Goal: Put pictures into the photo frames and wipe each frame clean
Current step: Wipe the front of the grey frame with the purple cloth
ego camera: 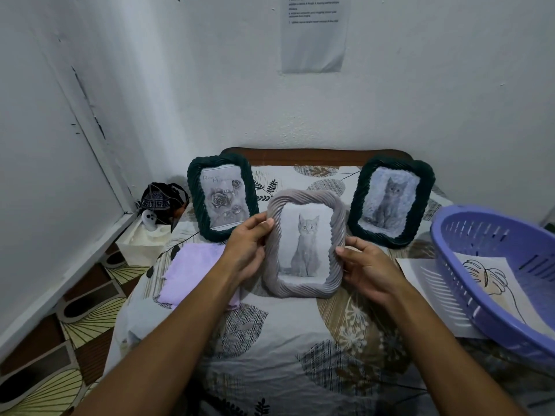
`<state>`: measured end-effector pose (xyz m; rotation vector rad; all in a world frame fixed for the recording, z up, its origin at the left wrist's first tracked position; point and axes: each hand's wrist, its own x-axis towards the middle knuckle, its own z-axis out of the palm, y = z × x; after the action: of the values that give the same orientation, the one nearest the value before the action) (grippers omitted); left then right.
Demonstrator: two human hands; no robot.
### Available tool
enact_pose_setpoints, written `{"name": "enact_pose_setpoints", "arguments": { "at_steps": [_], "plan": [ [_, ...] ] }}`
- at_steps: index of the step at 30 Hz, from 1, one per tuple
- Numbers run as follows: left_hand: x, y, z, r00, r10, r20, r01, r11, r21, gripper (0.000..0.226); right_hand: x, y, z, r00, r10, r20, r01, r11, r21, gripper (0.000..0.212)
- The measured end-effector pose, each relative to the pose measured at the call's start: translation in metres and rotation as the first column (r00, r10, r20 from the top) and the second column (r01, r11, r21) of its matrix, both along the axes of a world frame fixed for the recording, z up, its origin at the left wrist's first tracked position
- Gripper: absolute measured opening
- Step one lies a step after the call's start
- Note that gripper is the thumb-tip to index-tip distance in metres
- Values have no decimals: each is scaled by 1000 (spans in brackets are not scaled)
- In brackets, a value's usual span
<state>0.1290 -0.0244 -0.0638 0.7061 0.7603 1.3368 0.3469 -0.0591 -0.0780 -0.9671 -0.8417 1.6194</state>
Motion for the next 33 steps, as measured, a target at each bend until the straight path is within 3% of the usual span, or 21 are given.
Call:
{"name": "enact_pose_setpoints", "arguments": {
  "at_steps": [4,7,13,17,22,31,33],
  "plan": [
    [-1,13,6,988,-88,-127,96,994,52,13,-2,15,6,999,-23,-27,24,998,57,26],
    [-2,20,5,968,-180,-173,179,984,-22,31,-2,24,8,999,-33,-19,35,996,86,21],
    [-8,33,2,952,-292,-89,283,954,-100,54,-3,37,8,1000,-29,-5,29,993,116,21],
    [-1,45,8,972,-220,-83,214,974,-78,40,-3,49,7,999,-37,1,37,992,118,19],
    [7,71,15,982,-176,-73,175,984,-24,44,-3,73,10,990,-136,25,133,986,100,30],
    [34,119,16,937,60,-343,-46,998,47,71,-16,112,6,956,-284,79,273,955,118,38],
    [36,125,14,921,101,-375,-84,995,61,74,-19,116,7,953,-295,74,285,950,128,27]
  ]
}}
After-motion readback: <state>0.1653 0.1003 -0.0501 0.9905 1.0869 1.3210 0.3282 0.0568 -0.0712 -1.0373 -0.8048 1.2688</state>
